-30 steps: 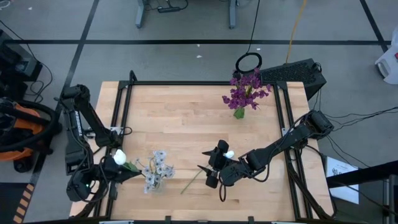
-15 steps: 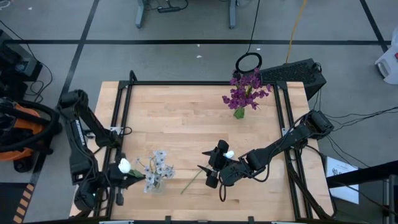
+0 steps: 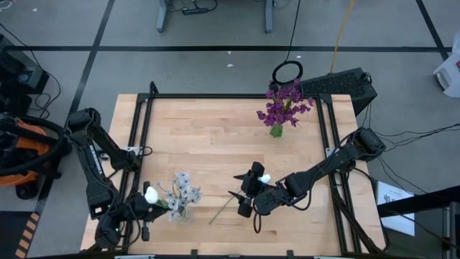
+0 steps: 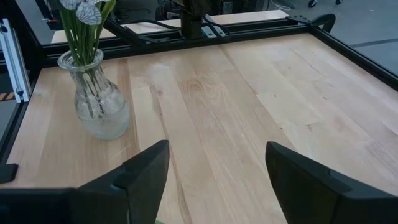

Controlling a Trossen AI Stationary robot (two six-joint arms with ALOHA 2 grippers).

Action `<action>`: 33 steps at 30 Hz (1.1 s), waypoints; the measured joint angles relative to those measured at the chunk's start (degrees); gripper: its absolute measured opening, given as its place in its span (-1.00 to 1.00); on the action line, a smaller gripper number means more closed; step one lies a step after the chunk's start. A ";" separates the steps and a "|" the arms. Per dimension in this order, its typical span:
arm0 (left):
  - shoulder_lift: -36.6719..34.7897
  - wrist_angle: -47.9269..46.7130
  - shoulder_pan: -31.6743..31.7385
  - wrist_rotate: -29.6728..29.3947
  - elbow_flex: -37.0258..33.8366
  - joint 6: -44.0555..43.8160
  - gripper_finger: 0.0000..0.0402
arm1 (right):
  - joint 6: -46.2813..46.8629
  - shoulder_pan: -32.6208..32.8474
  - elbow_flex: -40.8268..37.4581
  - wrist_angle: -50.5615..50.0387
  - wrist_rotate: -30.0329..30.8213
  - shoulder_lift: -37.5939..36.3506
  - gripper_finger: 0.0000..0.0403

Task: Sort flowers into vase by color
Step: Put the left white flower into the transparent vase

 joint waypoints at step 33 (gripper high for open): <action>0.01 -4.71 0.45 13.59 0.02 -1.92 -0.34 | 2.13 1.00 0.02 -1.96 -3.06 0.02 0.28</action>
